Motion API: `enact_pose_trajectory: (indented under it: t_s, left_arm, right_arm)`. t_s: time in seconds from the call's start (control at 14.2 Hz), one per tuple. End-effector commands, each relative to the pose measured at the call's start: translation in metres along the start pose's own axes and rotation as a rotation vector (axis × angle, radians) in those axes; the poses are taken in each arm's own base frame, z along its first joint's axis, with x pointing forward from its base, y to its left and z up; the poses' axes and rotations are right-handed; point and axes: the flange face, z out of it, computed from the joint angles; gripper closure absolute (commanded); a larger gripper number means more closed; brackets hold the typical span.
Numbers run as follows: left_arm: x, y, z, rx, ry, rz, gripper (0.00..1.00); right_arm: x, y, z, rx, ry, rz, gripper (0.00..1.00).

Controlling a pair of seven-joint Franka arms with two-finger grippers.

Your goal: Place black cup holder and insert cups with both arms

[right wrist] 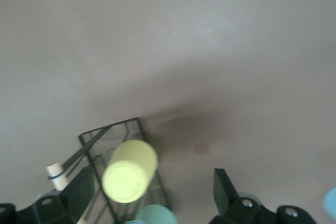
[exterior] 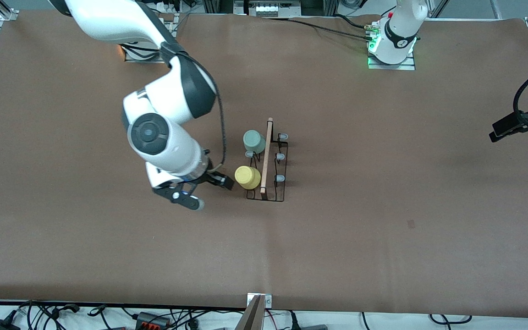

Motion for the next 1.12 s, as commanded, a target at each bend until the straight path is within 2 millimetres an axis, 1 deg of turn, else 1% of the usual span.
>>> enact_pose_trajectory:
  t_s: [0.0, 0.14, 0.21, 0.35, 0.42, 0.49, 0.56, 0.7, 0.77, 0.91, 0.98, 1.05]
  left_arm:
    - [-0.001, -0.003, -0.001, -0.007, -0.001, 0.013, 0.00]
    - [-0.001, -0.004, -0.001, -0.007, -0.001, 0.012, 0.00]
    - [-0.001, -0.003, -0.001, -0.007, -0.001, 0.013, 0.00]
    - [0.000, -0.004, 0.000, -0.007, -0.003, 0.012, 0.00]
    - [0.000, -0.004, -0.001, -0.006, -0.001, 0.012, 0.00]
    - [0.000, -0.005, 0.000, -0.007, -0.003, 0.012, 0.00]
    - [0.000, -0.005, 0.000, -0.006, -0.003, 0.012, 0.00]
    - [0.000, -0.005, 0.000, -0.007, -0.003, 0.010, 0.00]
    - [0.000, -0.005, 0.001, -0.005, -0.004, 0.010, 0.00]
    - [0.000, -0.005, 0.000, -0.007, -0.003, 0.010, 0.00]
    - [0.000, -0.005, 0.000, -0.006, -0.003, 0.012, 0.00]
    - [0.000, -0.005, 0.000, -0.006, -0.003, 0.010, 0.00]
  right_arm:
    - [0.042, 0.064, -0.038, -0.027, -0.006, -0.111, 0.00]
    - [0.071, 0.112, -0.063, -0.027, -0.010, -0.160, 0.00]
    - [0.080, 0.131, -0.072, -0.030, -0.013, -0.175, 0.00]
    - [0.093, 0.167, -0.092, -0.037, -0.024, -0.208, 0.00]
    - [0.097, 0.184, -0.112, -0.037, 0.000, -0.223, 0.00]
    - [0.101, 0.204, -0.125, -0.049, 0.014, -0.246, 0.00]
    - [0.100, 0.227, -0.135, -0.056, 0.015, -0.257, 0.00]
    - [0.100, 0.287, -0.148, -0.055, 0.002, -0.266, 0.00]
    - [0.097, 0.309, -0.154, -0.054, 0.011, -0.301, 0.00]
    - [0.089, 0.334, -0.166, -0.054, 0.023, -0.330, 0.00]
    - [0.087, 0.343, -0.173, -0.054, 0.030, -0.327, 0.00]
    - [0.084, 0.345, -0.180, -0.065, 0.034, -0.336, 0.00]
